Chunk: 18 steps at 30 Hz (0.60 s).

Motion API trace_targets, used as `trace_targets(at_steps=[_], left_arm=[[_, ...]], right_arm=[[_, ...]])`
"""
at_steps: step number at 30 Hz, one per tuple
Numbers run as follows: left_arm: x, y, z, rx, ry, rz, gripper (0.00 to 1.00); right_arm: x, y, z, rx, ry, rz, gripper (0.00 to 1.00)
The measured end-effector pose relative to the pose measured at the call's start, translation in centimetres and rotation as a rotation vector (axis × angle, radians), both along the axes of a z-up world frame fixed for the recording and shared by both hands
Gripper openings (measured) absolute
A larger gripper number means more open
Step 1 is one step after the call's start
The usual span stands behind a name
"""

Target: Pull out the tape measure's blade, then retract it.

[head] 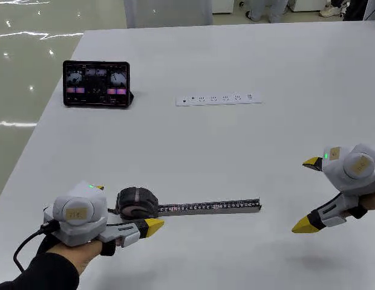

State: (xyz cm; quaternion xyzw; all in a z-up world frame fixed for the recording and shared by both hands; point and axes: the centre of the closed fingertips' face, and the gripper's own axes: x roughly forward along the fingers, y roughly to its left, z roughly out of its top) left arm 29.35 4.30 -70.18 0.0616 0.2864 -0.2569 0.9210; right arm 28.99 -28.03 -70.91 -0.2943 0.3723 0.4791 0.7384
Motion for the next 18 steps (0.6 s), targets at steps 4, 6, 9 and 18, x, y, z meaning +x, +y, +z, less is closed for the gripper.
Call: trace_targets(at_steps=[4, 6, 9, 18], left_arm=[[0.4, -0.2, -0.2, 0.026, -0.002, 0.012, 0.99], [0.5, -0.4, -0.3, 0.025, 0.000, 0.014, 0.99], [0.5, -1.0, -0.5, 0.020, 0.004, 0.015, 0.99], [0.9, -1.3, -1.0, 0.004, -0.001, 0.085, 0.99]], right_arm=[[0.4, 0.7, -0.3, -0.009, -0.002, 0.022, 0.99], [0.6, 1.1, -0.4, -0.011, -0.003, 0.033, 0.99], [0.5, 2.0, -0.6, -0.008, 0.008, 0.083, 0.99], [1.1, 3.9, -1.9, -0.040, 0.027, 0.154, 0.99]])
